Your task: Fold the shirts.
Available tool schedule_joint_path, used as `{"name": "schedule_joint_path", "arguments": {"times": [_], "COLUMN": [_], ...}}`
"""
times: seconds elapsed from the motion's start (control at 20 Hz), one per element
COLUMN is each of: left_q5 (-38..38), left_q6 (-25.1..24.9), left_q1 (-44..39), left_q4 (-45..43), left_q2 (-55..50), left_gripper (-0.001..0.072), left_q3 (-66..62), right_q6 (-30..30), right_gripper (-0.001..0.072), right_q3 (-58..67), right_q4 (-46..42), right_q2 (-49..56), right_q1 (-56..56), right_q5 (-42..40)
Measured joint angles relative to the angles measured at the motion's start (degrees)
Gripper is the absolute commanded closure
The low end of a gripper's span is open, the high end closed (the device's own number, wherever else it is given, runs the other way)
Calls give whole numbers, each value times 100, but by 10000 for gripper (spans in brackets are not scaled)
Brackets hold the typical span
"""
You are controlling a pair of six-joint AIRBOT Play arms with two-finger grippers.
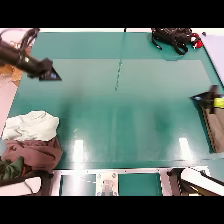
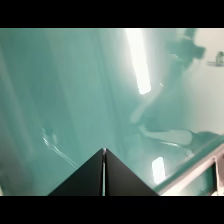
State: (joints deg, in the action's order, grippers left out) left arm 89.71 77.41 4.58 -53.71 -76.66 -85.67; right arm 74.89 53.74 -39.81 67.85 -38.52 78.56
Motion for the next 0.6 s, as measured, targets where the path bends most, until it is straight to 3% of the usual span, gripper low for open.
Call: {"name": "schedule_joint_path", "arguments": {"times": [0.25,0.45,0.6], "left_q5": [-625,-890,-975], "left_q6": [166,339,404], "left_q1": [0,0,0], "left_q4": [-225,-804,-1021], "left_q2": [1816,2424,2568], "left_gripper": [683,682,682], "left_q3": [2533,3324,3512], "right_q6": [-378,-813,-951], "right_gripper": [617,622,621], "right_q3": [-732,-870,-907], "right_q4": [37,24,22], "right_q2": [-398,-463,-483], "right_q1": [1506,1902,1996], "right_q5": [-907,-1366,-1209]}}
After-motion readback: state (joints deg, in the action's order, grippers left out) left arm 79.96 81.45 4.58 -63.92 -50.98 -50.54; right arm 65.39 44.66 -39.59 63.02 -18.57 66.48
